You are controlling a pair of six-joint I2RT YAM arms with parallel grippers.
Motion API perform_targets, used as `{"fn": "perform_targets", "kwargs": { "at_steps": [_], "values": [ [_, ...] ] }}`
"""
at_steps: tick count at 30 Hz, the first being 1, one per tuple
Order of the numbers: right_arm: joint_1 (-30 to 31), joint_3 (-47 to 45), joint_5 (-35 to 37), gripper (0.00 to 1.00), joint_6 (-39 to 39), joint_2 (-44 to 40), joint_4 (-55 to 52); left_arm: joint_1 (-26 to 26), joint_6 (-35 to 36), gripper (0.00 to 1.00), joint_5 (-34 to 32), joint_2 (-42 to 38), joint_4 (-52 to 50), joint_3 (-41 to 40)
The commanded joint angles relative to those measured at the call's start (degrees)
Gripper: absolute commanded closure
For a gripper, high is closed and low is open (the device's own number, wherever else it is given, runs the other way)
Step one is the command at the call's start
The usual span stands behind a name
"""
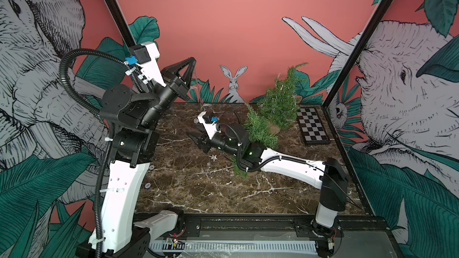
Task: Wrap string light around the christmas tree
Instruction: Pick up the light string from the center of the board.
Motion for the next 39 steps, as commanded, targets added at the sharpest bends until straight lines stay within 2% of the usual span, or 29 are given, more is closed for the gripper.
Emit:
{"fn": "perform_targets", "kwargs": {
  "at_steps": [1, 3, 7, 15, 24, 33, 39],
  "values": [
    [-0.23, -1.59, -0.42, 0.55, 2.08, 0.92, 3.42, 0.22, 0.84, 1.00, -1.47, 0.17, 0.78, 1.83],
    [-0.24, -2.34, -0.48, 0.56, 2.67, 1.20, 3.83, 0.23, 1.13, 1.00, -2.01, 0.46, 0.56, 2.12],
    [-0.24, -4.17, -0.35, 0.66, 2.86, 0.88, 4.02, 0.23, 2.12, 1.00, -3.58, 0.63, -0.46, 2.12],
    [-0.11, -8.25, 1.99, 1.00, 0.81, -4.68, 3.39, 0.27, 4.61, 1.00, -9.25, 0.04, -3.44, -1.01],
    [-0.04, -9.79, 5.51, 1.00, -2.13, -12.05, -2.00, 0.27, 8.37, 1.00, -17.42, 0.01, -6.76, -4.96],
    [-0.07, -2.11, 9.68, 1.00, -8.82, -16.95, -19.01, 0.25, 10.98, 1.00, -27.57, 1.01, -8.53, -8.35],
    [-0.06, 3.85, 13.33, 1.00, -13.73, -18.01, -26.76, 0.29, 11.15, 1.00, -30.19, -0.34, -6.26, -11.68]
  ]
}}
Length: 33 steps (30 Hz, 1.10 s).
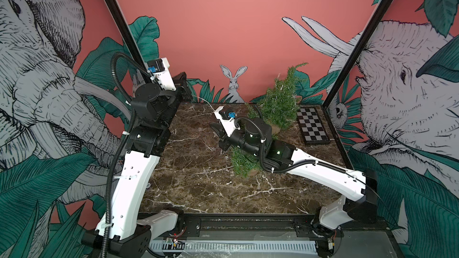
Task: Wrap string light around the christmas tree
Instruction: Pick up the light string from the center of the board.
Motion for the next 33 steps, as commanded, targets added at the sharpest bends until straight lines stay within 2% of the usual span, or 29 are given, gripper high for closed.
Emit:
{"fn": "perform_targets", "kwargs": {
  "at_steps": [1, 5, 9, 14, 25, 33],
  "values": [
    [-0.06, 4.00, 3.58, 1.00, -4.99, -2.19, -5.31, 0.22, 1.22, 1.00, -3.21, -2.02, 1.97, -1.75],
    [-0.06, 8.22, 6.96, 1.00, -9.57, -1.75, -10.00, 0.29, 1.02, 1.00, -2.69, -4.52, 3.25, -4.06],
    [-0.03, 13.26, 12.50, 1.00, -14.66, -0.56, -14.87, 0.30, 0.20, 1.00, 0.89, -7.24, 5.14, -6.64],
    [-0.06, 17.31, 18.25, 1.00, -18.68, -0.04, -16.56, 0.30, 0.10, 1.00, 2.43, -9.54, 6.41, -6.96],
    [0.65, 23.61, 19.63, 1.00, -22.90, -0.33, -15.64, 0.24, -3.22, 1.00, 7.36, -14.38, 10.13, -7.77],
    [1.42, 21.61, 21.35, 1.00, -23.87, -4.53, -13.56, 0.24, -9.08, 1.00, 12.54, -15.97, 13.89, -10.91]
  ]
}}
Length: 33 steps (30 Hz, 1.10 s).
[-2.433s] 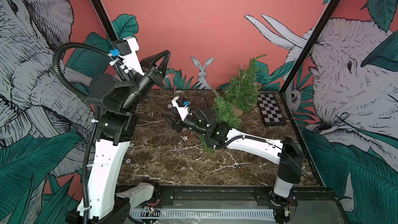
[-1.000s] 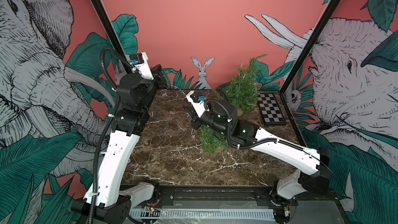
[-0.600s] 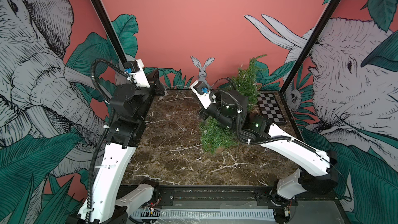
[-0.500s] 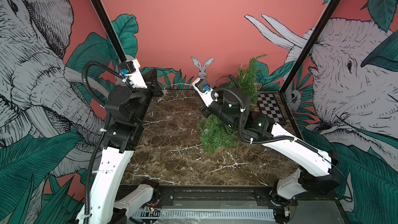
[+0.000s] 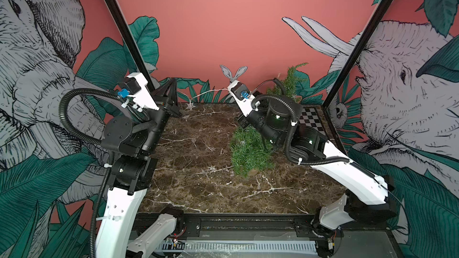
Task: Wrap string light around the christmas tree
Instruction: Pick up the light string from the center of the board, then wrap the light string around the Christmas tree.
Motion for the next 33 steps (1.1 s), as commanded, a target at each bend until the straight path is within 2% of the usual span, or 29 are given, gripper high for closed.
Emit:
{"fn": "perform_targets", "kwargs": {
  "at_steps": [1, 10, 16, 18, 22, 26, 33],
  "values": [
    [0.79, -0.76, 2.31, 1.00, -1.39, -4.16, 3.50, 0.25, -4.05, 1.00, 4.01, -0.43, 3.95, -1.42],
    [1.56, -7.48, 7.66, 1.00, -4.60, -10.49, 7.37, 0.29, -11.77, 1.00, 14.04, 1.17, 10.99, -3.22],
    [1.56, -11.62, 12.88, 1.00, -7.63, -13.05, 8.65, -0.07, -18.16, 1.00, 17.78, 5.00, 13.98, -4.05],
    [1.56, -13.71, 13.45, 1.00, -7.88, -14.14, 10.04, -0.90, -18.38, 1.00, 18.49, 6.39, 14.26, -4.09],
    [1.49, -18.95, 17.11, 1.00, -10.81, -14.61, 12.82, -2.20, -16.81, 1.00, 16.88, 7.45, 13.11, -5.00],
    [0.74, -22.30, 19.50, 1.00, -11.77, -13.37, 13.86, -2.38, -15.55, 1.00, 12.20, 6.75, 11.39, -7.24],
    [-1.38, -24.86, 14.85, 1.00, -6.16, -13.00, 14.04, -2.34, -14.24, 1.00, 6.41, 4.73, 8.84, -9.47]
  ]
}}
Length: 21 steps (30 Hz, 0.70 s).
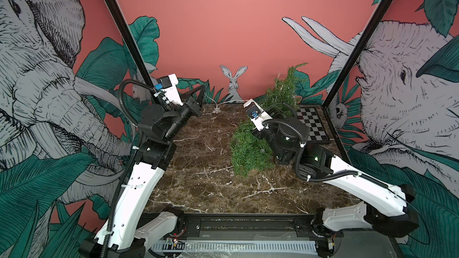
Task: Wrap string light around the christmas tree
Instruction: Wrap the light string around the Christmas tree.
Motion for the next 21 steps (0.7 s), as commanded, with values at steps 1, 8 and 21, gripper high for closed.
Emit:
{"fn": "perform_targets", "kwargs": {
  "at_steps": [1, 8, 21],
  "values": [
    [-0.76, 0.39, -1.57, 1.00, 2.45, -0.31, 3.95, -0.13, 1.24, 1.00, -4.16, -2.73, -0.12, -1.38],
    [-1.70, 1.55, -1.44, 0.95, 2.39, 0.93, 3.54, -0.13, 2.18, 1.00, -6.85, -2.39, -2.39, -1.69],
    [-3.61, -3.53, 0.40, 0.94, 3.16, -6.09, 3.78, -4.48, -2.52, 1.00, 8.97, 2.90, 6.56, 0.88]
  ]
}}
